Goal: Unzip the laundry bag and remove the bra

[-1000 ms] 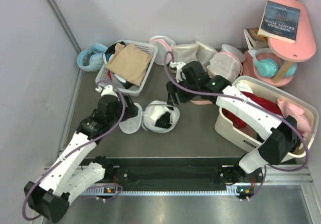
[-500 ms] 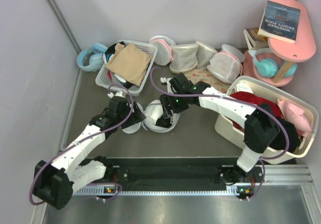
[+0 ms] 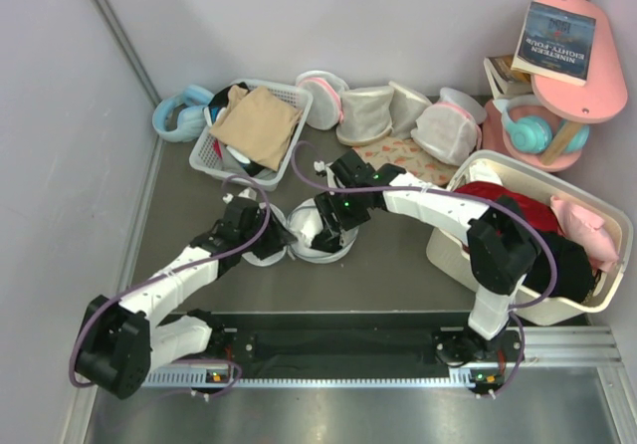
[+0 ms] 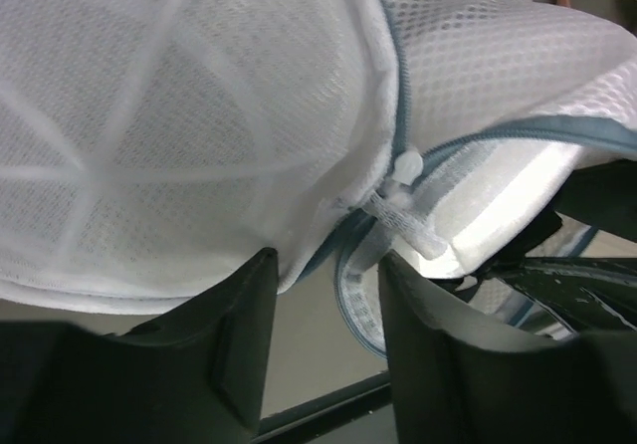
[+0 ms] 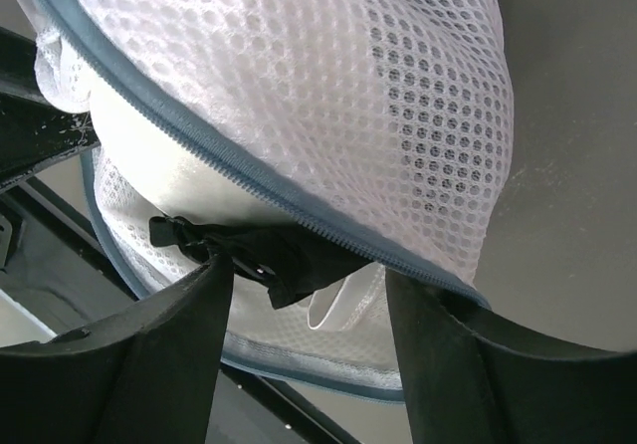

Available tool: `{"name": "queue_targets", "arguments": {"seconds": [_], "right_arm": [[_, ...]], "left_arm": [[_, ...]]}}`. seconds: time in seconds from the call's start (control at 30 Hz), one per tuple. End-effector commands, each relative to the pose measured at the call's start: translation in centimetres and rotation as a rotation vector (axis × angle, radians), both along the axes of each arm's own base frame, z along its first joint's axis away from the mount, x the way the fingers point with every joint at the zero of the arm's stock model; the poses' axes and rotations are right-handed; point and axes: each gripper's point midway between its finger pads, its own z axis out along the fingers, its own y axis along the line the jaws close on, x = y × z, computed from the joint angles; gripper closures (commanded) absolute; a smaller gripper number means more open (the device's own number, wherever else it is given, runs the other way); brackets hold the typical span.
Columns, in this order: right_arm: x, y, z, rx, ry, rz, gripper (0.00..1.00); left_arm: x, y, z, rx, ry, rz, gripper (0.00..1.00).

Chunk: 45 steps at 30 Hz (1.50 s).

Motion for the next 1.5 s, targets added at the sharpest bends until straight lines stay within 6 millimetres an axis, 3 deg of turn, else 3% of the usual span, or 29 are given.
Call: {"name": "queue_targets", "arguments": {"seconds": [0.0, 0.13, 0.23, 0.3, 0.37, 0.73, 1.1, 1.17, 1.27, 1.4, 1.47], "right_arm": [[1.2, 2.1, 1.9, 0.072, -0.064, 0.028, 0.42], [1.5, 2.3, 2.7, 0.086, -0.088, 0.030, 0.73], [1.6, 2.1, 3.1, 0.079, -0.102, 0.026, 0.85], [1.8, 1.7, 3.4, 0.063, -0.124, 0.023, 0.89], [2.1, 1.2, 3.9, 0.045, -0.155, 0.021, 0.99], [2.0, 1.2, 10.3, 0.091, -0.308, 0.038, 0.98], [0.5, 3.5, 19.3, 0.327, -0.414, 0.068, 1.00], [0.6, 3.7, 18.9, 0.339, -0.411, 0.055, 1.00], [0.8, 4.1, 16.3, 0.287, -0.363, 0.059, 1.00], [0.8, 5.4, 11.5, 0.196, -0.281, 0.092, 1.00], [0.9, 5.9, 11.0, 0.192, -0.271, 0.100, 1.00]], "left_arm": [[1.5, -1.3, 1.8, -0.082, -0.083, -0.004, 0.60], [1.7, -1.1, 2.4, -0.084, -0.103, 0.007, 0.81], [1.6, -0.7, 2.6, -0.069, -0.112, 0.021, 0.97], [1.4, -0.4, 3.1, -0.065, -0.126, 0.027, 1.00], [1.4, -0.1, 3.6, -0.060, -0.146, 0.036, 1.00], [0.8, 1.0, 6.0, -0.037, -0.227, 0.038, 1.00], [1.3, 1.3, 8.6, 0.079, -0.297, -0.033, 1.00], [1.3, 1.1, 8.8, 0.091, -0.318, -0.056, 1.00], [1.3, 0.2, 9.5, 0.090, -0.361, -0.098, 1.00], [0.6, -1.9, 9.7, 0.087, -0.396, -0.186, 1.00], [0.4, -2.3, 9.4, 0.130, -0.417, -0.212, 1.00]]}}
